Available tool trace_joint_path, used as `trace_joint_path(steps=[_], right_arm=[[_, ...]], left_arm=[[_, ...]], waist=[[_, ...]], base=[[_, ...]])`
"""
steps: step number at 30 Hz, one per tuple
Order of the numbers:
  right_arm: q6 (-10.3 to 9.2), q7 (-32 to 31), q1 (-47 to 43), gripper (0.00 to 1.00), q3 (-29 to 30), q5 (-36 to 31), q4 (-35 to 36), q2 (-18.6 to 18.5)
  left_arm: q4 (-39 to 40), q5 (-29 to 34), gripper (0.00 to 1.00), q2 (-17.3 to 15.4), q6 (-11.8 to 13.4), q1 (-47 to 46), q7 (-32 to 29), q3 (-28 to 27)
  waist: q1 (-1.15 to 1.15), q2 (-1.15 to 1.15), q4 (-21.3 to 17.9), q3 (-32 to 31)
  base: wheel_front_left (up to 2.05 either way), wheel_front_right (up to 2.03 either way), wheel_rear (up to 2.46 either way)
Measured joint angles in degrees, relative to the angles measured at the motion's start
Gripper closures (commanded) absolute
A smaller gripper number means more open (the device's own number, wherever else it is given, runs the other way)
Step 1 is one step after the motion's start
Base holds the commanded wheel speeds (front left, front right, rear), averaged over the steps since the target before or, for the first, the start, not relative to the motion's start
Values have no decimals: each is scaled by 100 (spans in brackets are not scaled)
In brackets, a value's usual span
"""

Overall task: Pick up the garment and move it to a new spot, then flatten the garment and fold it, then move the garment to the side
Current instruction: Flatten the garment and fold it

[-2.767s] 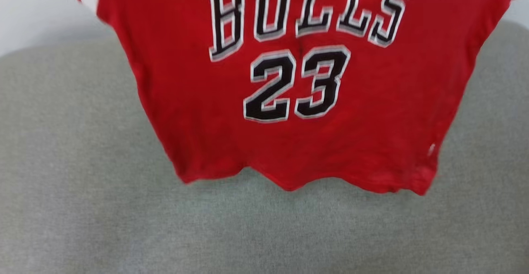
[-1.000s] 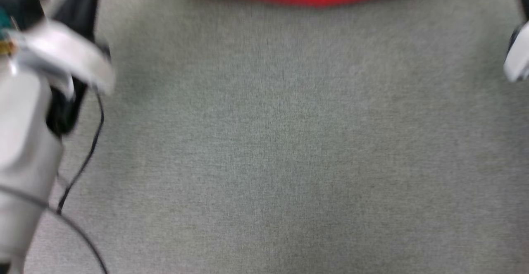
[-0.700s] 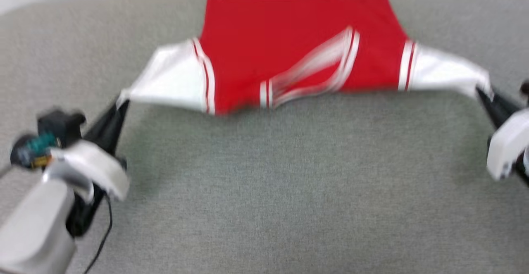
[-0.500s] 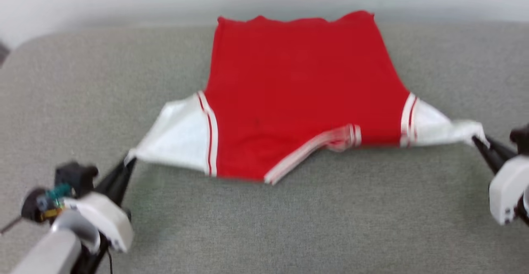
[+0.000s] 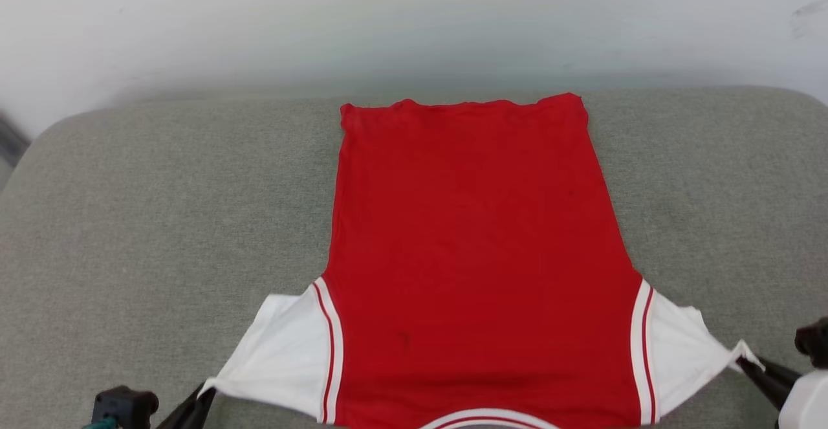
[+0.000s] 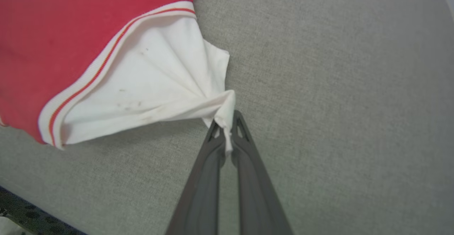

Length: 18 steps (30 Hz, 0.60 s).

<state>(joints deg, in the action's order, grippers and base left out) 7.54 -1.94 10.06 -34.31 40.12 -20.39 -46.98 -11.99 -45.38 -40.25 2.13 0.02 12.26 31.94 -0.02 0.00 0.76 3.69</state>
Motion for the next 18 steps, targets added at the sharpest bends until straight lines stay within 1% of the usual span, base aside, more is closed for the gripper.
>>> trace_joint_path(steps=[4, 9, 11, 14, 18], right_arm=[[0, -307, -343, 100, -7, 385, 186, -138], [0, -571, -480, 100, 32, 657, 289, -145], [0, -648, -471, 0, 118, 684, 278, -124], [-3, -781, -448, 0, 236, 804, 394, -114], [-3, -925, -302, 0, 623, 1209, 680, -159]], left_arm=[[109, -86, 100, -67, 93, 323, -51, 30], [275, -125, 100, -63, 99, 379, -110, 69], [360, -131, 100, -44, 92, 354, -159, 94], [535, -129, 100, -57, 36, 291, -274, 159], [845, -170, 100, -124, -35, 273, -582, 293]], waist=[[0, 0, -19, 21], [1, 0, -13, 92], [1, 0, -7, 115], [2, 0, 18, 175], [1, 0, 86, 322]], base=[[0, 0, 0], [0, 0, 0], [0, 0, 0], [0, 0, 0], [0, 0, 0]])
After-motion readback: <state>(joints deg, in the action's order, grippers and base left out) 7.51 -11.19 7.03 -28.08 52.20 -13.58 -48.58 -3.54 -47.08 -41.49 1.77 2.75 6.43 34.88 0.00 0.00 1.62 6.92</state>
